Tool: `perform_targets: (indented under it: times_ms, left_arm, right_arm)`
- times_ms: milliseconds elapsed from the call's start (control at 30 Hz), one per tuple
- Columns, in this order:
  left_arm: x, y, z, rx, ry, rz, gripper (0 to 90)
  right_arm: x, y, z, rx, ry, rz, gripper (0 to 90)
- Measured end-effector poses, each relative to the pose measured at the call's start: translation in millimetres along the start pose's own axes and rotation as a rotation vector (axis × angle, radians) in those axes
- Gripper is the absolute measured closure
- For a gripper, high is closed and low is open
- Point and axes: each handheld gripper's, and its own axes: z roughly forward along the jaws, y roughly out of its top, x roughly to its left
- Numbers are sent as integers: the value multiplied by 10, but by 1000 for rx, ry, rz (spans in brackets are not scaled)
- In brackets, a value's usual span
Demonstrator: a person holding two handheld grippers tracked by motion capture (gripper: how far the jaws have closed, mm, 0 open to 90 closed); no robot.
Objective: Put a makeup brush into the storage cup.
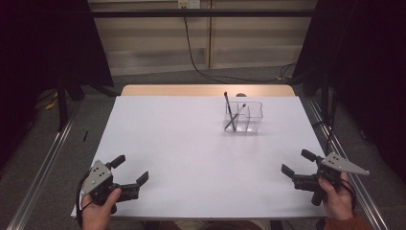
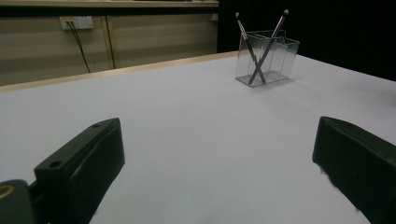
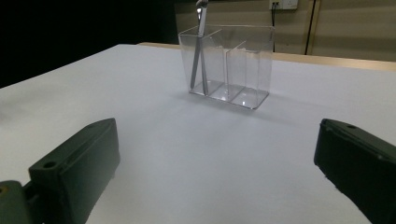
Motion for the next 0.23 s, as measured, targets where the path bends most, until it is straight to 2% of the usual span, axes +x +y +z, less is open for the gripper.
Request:
perform_targets:
  times_ms: [233]
  left_arm:
    - [30, -3, 1, 2, 6, -3, 23]
  right_arm:
    - [-2, 2, 13, 1, 15, 4, 2]
